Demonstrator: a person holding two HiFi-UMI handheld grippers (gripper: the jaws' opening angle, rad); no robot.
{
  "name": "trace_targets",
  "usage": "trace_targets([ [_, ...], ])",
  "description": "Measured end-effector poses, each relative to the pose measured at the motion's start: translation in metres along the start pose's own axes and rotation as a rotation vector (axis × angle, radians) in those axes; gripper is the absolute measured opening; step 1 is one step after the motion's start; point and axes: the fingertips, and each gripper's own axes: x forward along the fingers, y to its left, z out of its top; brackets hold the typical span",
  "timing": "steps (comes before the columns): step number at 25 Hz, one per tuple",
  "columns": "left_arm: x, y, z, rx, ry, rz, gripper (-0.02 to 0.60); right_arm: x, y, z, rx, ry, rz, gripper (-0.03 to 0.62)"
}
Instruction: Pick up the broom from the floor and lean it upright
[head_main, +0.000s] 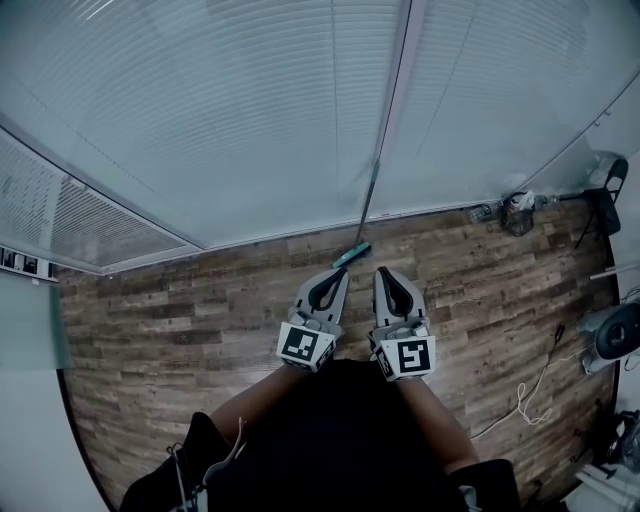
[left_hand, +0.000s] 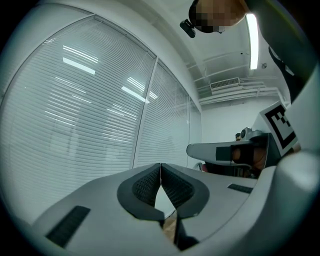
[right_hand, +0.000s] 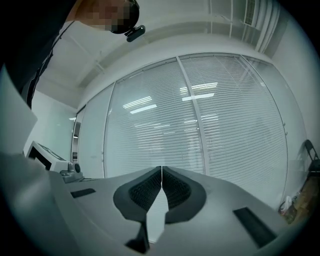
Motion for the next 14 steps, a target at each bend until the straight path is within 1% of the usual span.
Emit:
trace_targets([
  [3, 0.011, -0.016, -0.003, -0.023, 0.000, 0.000, 0.020, -0.008, -0.016, 0.003, 0.009, -0.002, -0.005, 0.023],
  [8, 0.021, -0.041, 0.005, 0.024, -0.007, -0.014, 0.020, -0.020, -0.032, 0.007, -0.005, -0.009, 0.003, 0.023],
  [14, 0.029, -0.054, 0.001, 0.029, 0.003, -0.004, 0.020, -0.029, -0.045, 0.011, -0.009, -0.017, 0.004, 0.023],
])
